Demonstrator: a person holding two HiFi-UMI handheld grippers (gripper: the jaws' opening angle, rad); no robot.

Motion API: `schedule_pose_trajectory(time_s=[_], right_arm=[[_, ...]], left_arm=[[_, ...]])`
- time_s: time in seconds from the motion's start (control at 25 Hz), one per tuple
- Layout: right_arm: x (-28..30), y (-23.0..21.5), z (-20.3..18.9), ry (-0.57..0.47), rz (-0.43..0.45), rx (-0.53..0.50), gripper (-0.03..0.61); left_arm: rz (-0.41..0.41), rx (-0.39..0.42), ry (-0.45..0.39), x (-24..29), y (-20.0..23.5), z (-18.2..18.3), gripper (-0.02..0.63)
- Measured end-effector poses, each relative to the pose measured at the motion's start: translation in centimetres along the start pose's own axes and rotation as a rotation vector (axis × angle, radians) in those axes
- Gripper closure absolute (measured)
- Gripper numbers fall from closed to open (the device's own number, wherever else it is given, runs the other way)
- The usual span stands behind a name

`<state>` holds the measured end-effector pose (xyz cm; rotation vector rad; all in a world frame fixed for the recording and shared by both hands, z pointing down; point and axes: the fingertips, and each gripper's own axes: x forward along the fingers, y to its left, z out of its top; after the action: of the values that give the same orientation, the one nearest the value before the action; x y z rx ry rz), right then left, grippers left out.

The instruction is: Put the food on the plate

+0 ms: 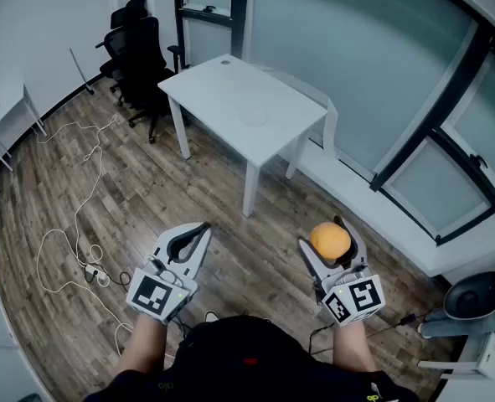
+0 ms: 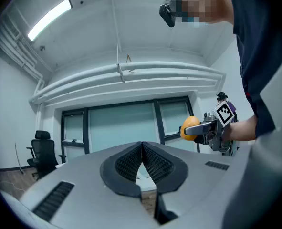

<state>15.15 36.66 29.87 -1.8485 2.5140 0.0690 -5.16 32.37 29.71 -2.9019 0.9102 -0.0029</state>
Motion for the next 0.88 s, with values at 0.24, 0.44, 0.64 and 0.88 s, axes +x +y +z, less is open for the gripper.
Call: schedule_pose_trajectory(time_s=[0.24, 0.44, 0.64, 0.88], right_arm=[[0.0, 1.0, 0.2, 0.0, 0.008, -0.026, 0.196], [0.2, 1.2, 0.4, -0.006, 0.005, -0.035, 0.196], [0.6, 1.9, 0.4, -0.012, 0.017, -0.035, 0.196], [1.8, 3.4, 0.8, -0.033, 0.024, -0.037, 0.196]], left_arm=[[0.0, -0.021, 0.009, -0.2, 0.2, -0.3, 0.591], [0.001, -0.037, 0.008, -0.4, 0.4, -0.3, 0.591], [0.009, -0.043, 0.006, -1.1, 0.8, -0.7, 0.591], [0.015, -0.064, 0.005, -2.4, 2.8, -1.5, 0.591]])
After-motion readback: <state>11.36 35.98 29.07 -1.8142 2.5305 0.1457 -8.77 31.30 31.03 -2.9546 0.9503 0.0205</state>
